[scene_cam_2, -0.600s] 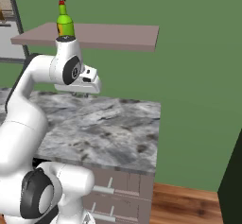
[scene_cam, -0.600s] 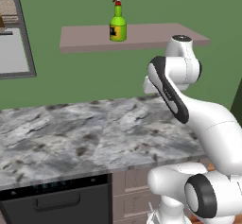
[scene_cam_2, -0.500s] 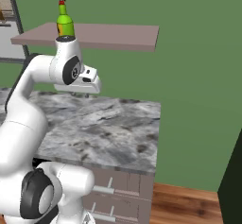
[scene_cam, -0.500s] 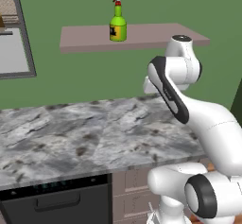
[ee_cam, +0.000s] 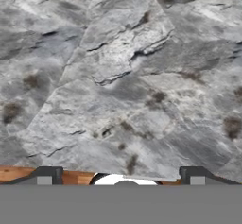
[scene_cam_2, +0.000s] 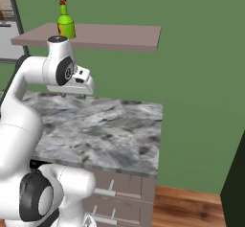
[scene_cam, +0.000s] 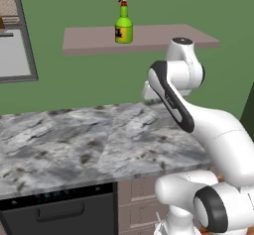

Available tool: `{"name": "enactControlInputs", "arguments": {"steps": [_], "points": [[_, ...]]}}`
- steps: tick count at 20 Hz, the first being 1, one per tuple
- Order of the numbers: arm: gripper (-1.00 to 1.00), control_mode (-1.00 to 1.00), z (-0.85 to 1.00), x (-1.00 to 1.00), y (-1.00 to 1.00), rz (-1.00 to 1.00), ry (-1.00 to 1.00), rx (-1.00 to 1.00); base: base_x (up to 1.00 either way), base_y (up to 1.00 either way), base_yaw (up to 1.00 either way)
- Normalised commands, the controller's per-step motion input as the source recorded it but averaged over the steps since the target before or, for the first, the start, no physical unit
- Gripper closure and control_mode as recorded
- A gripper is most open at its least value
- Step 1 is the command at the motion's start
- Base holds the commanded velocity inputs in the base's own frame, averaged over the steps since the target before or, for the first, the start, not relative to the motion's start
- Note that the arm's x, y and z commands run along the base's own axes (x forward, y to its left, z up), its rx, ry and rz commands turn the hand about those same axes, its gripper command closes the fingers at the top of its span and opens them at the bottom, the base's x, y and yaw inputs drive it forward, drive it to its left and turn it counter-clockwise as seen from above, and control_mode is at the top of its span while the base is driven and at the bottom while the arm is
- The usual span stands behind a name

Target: Open the cabinet. Pick the spray and place it next to the sink. Then close the cabinet.

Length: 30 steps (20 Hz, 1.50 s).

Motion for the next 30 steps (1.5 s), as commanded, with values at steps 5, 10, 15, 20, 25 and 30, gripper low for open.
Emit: {"name": "enactControlInputs", "arguments": {"steps": [5, 10, 15, 20, 25, 30], "points": [[-1.00, -1.00, 0.09, 0.00, 0.48, 0.00, -0.05, 0.00, 0.00, 0.00, 0.00], [-1.00, -1.00, 0.47, -0.49, 0.03, 0.01, -0.08, 0.00, 0.00, 0.00, 0.00], [-1.00, -1.00, 0.66, -0.79, 0.00, 0.09, -0.30, 0.00, 0.00, 0.00, 0.00], [-1.00, -1.00, 0.65, -0.52, 0.00, 0.11, -0.36, 0.00, 0.00, 0.00, 0.00], [-1.00, -1.00, 0.48, -0.27, 0.00, 0.10, -0.34, 0.06, 0.00, 0.00, 0.00], [-1.00, -1.00, 0.67, -0.19, 0.00, 0.04, -0.18, 0.08, 0.00, 0.00, 0.00]]}}
